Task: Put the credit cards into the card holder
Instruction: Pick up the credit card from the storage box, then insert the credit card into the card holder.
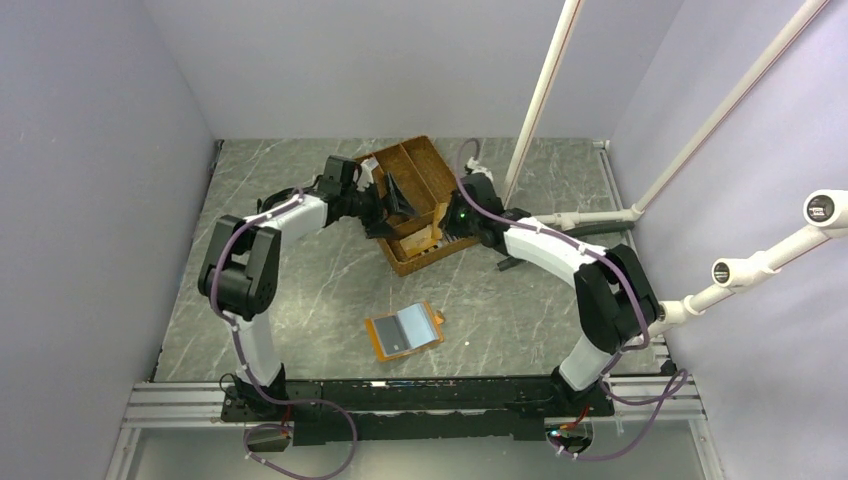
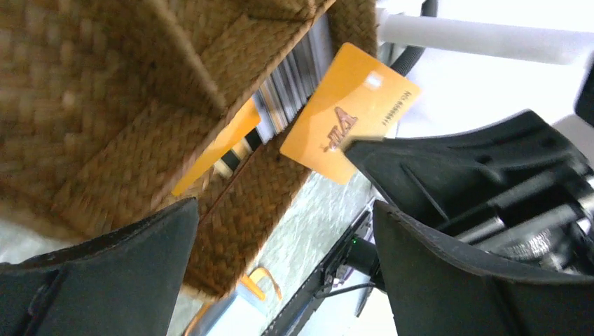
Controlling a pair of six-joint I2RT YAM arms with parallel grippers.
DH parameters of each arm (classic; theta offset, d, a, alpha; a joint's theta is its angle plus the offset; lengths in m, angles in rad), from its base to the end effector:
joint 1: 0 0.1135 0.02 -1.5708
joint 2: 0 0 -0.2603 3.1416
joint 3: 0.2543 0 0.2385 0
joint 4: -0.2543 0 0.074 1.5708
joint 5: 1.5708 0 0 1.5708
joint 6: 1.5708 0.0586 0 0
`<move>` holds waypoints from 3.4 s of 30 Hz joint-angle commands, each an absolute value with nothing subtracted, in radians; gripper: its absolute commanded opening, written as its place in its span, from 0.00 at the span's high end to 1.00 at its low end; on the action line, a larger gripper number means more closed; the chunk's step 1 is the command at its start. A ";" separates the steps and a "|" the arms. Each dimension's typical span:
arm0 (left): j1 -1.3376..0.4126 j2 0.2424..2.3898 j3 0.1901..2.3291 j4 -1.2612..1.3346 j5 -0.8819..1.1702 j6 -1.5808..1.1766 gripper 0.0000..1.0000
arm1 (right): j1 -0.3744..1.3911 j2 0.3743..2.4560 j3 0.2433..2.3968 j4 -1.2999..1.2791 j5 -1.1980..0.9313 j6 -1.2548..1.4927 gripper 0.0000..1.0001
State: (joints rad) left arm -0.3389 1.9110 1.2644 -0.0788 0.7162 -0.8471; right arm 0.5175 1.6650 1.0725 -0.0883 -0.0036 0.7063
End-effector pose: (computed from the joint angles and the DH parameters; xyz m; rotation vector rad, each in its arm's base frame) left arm 0.3792 -0.1745 0.1893 -0.2182 2.4929 -1.3862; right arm 0.3236 0.1845 0.2101 0.2183 2.3262 0.6435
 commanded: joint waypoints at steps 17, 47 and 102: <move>-0.345 1.132 0.583 0.565 1.037 -1.155 0.09 | 0.613 1.260 0.877 0.230 -0.823 0.786 1.00; -0.465 1.143 0.543 -0.176 0.674 -0.890 0.83 | 0.642 1.380 0.769 -0.199 -0.652 0.510 1.00; -0.518 1.308 0.443 -0.268 0.417 -0.902 1.00 | 0.775 1.627 0.620 0.065 -0.582 0.784 1.00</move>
